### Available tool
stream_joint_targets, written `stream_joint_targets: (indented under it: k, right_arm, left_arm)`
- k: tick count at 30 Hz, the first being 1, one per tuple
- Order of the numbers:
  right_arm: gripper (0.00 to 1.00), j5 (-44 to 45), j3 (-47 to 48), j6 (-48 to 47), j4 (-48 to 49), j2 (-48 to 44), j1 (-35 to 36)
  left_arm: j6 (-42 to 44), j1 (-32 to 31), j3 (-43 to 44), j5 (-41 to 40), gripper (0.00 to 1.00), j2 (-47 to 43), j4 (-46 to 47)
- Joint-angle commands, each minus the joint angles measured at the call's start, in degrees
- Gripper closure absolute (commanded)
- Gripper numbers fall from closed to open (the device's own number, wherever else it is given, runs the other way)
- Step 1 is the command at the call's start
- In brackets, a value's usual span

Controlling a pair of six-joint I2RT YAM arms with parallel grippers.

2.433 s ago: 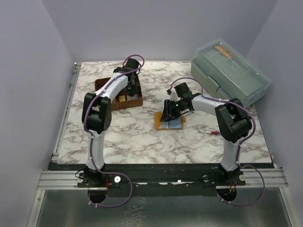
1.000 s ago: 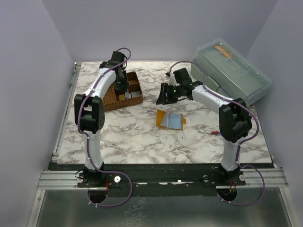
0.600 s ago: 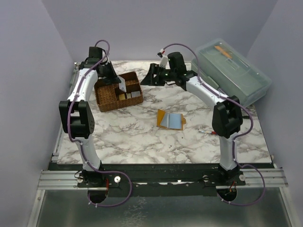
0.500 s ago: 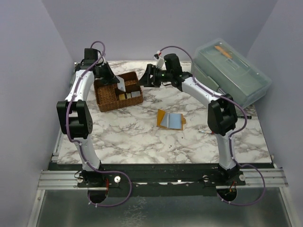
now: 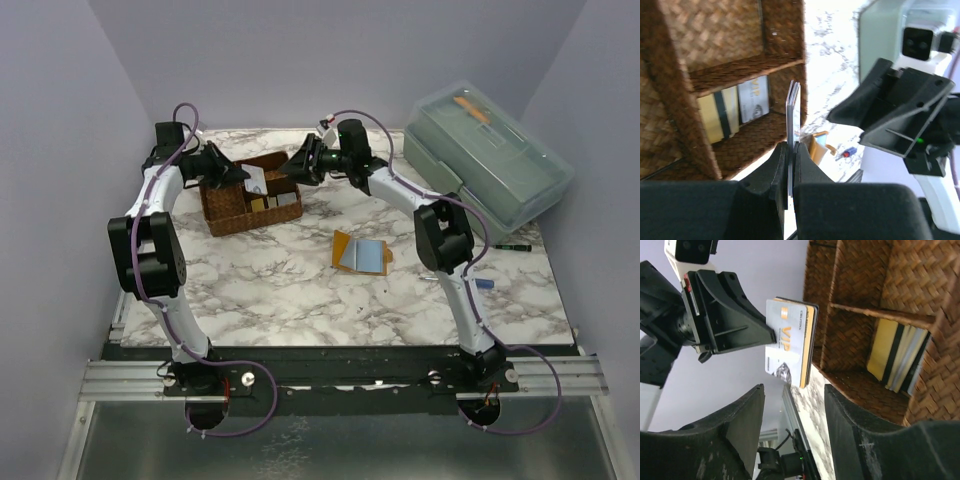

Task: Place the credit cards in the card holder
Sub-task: Place the credit card in the storage box.

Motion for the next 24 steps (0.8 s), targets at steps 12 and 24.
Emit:
stream_joint_targets:
  k: [12,24]
  right_arm:
    - [0.54,-6.7,5.6,6.9,8.4,6.4,1.1]
    - [0.57,-8.0,9.3,7.5,7.9,9.5,1.8]
  left_arm:
    - [-6.7,1.0,-4.2,13.7,1.0,-4.6,15.0]
    - [-7.9,0.9,-5.1,14.9,1.0,-4.3,16.8]
